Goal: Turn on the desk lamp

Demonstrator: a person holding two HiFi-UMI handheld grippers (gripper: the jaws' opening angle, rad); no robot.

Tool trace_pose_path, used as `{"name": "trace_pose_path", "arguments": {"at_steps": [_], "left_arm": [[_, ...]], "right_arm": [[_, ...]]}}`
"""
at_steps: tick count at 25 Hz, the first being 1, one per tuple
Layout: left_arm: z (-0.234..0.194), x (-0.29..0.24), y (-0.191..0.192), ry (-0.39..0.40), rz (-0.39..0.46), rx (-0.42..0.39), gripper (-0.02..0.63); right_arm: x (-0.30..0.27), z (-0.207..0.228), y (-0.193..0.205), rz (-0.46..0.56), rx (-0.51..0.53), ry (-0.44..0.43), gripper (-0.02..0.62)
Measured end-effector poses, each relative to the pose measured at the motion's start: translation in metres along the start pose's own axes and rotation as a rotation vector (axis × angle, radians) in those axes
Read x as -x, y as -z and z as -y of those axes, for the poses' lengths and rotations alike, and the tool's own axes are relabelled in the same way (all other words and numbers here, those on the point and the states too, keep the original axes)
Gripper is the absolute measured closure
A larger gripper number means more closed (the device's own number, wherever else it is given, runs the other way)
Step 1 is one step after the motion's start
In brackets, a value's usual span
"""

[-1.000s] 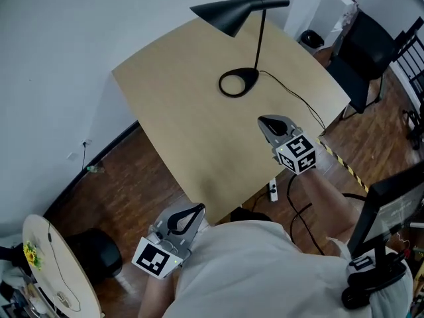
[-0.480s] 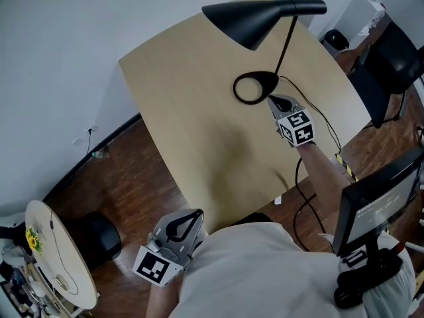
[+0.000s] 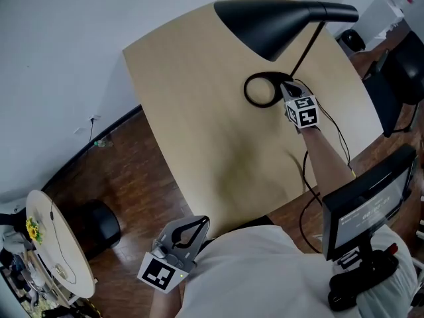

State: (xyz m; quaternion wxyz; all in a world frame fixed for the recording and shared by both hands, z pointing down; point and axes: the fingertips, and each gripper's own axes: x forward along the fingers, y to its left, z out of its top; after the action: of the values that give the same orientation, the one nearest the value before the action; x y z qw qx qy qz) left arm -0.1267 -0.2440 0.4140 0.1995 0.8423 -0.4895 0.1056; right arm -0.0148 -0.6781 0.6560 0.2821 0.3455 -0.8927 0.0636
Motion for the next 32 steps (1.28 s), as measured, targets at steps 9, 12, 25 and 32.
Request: {"name": "trace_pose_path", "arguments": {"at_steps": [9, 12, 25, 32], "left_arm": [[-0.012, -0.013, 0.003, -0.004, -0.031, 0.047, 0.589], [-0.013, -0.007, 0.006, 0.002, -0.040, 0.053, 0.589], [-0.012, 0.000, 0.015, 0.012, -0.045, 0.050, 0.589], [-0.009, -0.003, 0.015, 0.014, -0.046, 0.046, 0.589]], "right_arm": [[-0.042, 0.019, 0.013, -0.055, 0.008, 0.047, 0.592], [-0.042, 0.013, 0.015, -0.066, 0.011, 0.059, 0.592], [-0.033, 0.003, 0.013, -0.006, -0.066, 0.093, 0.592], [-0.031, 0.015, 0.014, -0.016, -0.044, 0.097, 0.592]]}}
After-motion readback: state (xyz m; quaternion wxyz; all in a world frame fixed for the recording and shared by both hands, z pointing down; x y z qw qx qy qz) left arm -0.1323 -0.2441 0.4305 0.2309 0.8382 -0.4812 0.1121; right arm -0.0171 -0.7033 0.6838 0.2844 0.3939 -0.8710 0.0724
